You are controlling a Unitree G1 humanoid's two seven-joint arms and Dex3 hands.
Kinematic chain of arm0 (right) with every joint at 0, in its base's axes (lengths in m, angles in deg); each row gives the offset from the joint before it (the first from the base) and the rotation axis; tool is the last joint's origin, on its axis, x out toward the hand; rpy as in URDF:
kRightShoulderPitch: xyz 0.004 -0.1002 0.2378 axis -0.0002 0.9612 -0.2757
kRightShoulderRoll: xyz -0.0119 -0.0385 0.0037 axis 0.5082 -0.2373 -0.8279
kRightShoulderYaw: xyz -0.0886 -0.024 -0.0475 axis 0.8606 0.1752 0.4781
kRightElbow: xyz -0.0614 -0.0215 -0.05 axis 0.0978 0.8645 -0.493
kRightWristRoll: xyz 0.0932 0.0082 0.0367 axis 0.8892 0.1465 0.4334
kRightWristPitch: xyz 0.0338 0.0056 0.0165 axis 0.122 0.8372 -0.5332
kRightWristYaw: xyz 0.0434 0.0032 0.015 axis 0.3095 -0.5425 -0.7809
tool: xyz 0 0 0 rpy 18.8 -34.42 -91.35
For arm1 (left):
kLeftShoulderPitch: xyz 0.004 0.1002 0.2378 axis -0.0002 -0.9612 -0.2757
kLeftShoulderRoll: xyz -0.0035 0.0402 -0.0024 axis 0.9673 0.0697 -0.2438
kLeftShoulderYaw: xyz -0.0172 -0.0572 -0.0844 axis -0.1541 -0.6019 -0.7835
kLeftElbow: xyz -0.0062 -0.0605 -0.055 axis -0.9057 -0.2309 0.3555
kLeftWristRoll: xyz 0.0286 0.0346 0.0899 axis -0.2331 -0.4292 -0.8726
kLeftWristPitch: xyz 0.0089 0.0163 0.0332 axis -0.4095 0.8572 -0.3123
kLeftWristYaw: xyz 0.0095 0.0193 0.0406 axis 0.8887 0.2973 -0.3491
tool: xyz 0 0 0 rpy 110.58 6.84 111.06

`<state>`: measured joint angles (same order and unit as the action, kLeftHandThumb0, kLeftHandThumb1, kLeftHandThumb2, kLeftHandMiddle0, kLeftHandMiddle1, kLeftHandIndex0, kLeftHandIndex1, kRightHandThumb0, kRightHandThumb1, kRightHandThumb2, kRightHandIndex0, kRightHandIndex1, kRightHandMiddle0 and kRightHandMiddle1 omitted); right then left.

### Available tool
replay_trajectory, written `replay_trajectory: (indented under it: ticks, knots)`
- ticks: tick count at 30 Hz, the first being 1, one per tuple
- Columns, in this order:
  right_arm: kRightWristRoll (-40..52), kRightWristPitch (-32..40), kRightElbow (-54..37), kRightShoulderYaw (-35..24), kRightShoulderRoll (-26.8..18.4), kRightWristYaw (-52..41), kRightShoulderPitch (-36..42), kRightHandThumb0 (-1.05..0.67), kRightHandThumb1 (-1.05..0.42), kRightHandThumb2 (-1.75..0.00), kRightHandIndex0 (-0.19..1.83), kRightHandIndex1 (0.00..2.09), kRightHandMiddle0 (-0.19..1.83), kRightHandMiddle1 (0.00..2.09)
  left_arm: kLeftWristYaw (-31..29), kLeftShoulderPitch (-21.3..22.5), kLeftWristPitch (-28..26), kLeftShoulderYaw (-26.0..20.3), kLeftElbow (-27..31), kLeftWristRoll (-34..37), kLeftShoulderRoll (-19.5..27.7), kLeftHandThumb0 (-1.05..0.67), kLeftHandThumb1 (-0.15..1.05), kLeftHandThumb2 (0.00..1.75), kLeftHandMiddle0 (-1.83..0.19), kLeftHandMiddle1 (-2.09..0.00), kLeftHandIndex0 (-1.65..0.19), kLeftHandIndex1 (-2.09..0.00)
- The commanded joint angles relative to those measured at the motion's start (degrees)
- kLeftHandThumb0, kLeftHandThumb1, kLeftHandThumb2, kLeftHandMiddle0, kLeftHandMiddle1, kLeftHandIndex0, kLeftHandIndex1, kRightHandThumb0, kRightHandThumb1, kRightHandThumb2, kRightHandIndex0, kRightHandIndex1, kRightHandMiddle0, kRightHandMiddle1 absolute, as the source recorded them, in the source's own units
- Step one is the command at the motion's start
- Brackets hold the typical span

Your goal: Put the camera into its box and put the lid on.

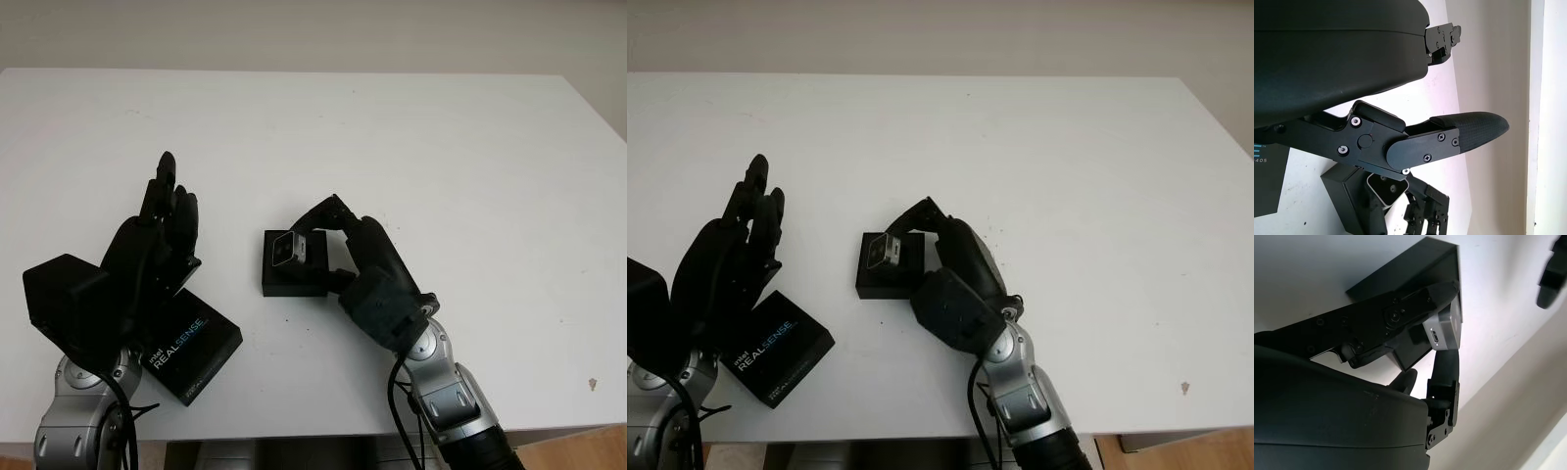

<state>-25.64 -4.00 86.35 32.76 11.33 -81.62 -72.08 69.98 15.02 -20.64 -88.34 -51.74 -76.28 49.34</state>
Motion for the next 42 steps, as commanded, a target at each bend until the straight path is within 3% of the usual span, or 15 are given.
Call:
replay_trajectory:
  ticks: [1,2,6,9,22,29,31,34,38,40,42]
  knots:
    - [-5.1,-2.5,0.6,3.2,-3.3,0.3,-0.2,-0.40,-1.01,-0.05,0.12,0.69,0.28,1.43,-0.2,-0.4,0.4,-0.2,1.0,0.1,0.3,-0.79,1.05,0.65,0.19,-0.03,0.19,0.00]
    - [-7.6,-3.6,0.6,4.2,-4.7,0.4,-0.6,-0.45,-1.01,-0.05,0.09,0.54,0.22,1.17,-0.1,-0.4,0.5,-0.3,1.0,0.1,0.3,-0.79,1.05,0.64,0.19,-0.04,0.19,0.00]
    - [-15.9,-4.2,-2.8,6.8,-8.4,-0.8,-0.9,-0.53,-0.98,-0.05,0.07,0.19,0.21,0.49,-0.7,-0.5,0.4,-0.5,1.0,0.3,0.6,-0.78,1.05,0.65,0.19,-0.03,0.19,0.00]
    - [-19.6,-4.7,-5.7,7.5,-9.9,-1.4,-0.5,-0.53,-0.97,-0.05,0.01,0.09,0.21,0.29,-0.7,-0.6,0.4,-0.7,1.0,0.3,0.6,-0.79,1.05,0.64,0.19,-0.04,0.19,0.00]
    - [-24.6,-6.2,-11.9,7.4,-11.4,-3.0,1.0,-0.55,-0.96,-0.05,-0.05,0.04,0.20,0.18,-0.8,-0.7,0.0,-0.6,1.3,0.0,1.2,-0.78,1.05,0.64,0.19,-0.05,0.19,-0.02]
    - [-21.9,-6.5,-13.2,5.1,-12.0,-7.3,-0.2,-0.62,-1.04,-0.08,-0.13,0.01,-0.04,0.03,-0.6,-0.7,0.2,-0.5,1.6,-0.4,1.3,-0.78,1.05,0.64,0.19,-0.05,0.19,-0.02]
    - [-17.4,-7.5,-13.0,2.7,-11.0,-6.6,-0.3,-0.68,-1.05,-0.13,-0.11,0.03,-0.07,0.02,-0.5,-0.7,0.6,-0.5,1.6,-0.8,1.3,-0.78,1.05,0.64,0.19,-0.05,0.19,-0.02]
    - [-2.6,-7.2,-13.0,-3.7,-8.9,-9.9,-0.8,-0.73,-1.05,-0.23,-0.12,0.03,-0.11,0.01,-0.9,-0.6,2.0,-1.1,1.8,-1.1,1.9,-0.77,1.05,0.65,0.19,-0.04,0.19,-0.02]
    - [10.9,-1.0,-13.4,-10.5,-8.5,-16.5,-3.3,-0.77,-1.05,-0.32,-0.16,0.03,-0.15,0.02,-1.3,0.1,3.6,-2.5,3.1,-2.1,4.0,-0.77,1.05,0.64,0.18,-0.04,0.18,-0.02]
    - [16.8,3.5,-12.8,-14.1,-8.6,-19.0,-5.5,-0.79,-1.05,-0.34,-0.16,0.03,-0.14,0.04,-2.5,0.8,5.0,-3.9,4.2,-3.9,7.6,-0.76,1.05,0.62,0.16,-0.05,0.16,-0.04]
    - [21.6,5.3,-11.1,-17.4,-8.9,-20.2,-7.7,-0.80,-1.05,-0.38,-0.10,0.06,-0.09,0.06,-4.9,2.2,6.8,-6.3,4.9,-4.7,12.0,-0.73,1.05,0.49,0.09,-0.08,0.10,-0.07]
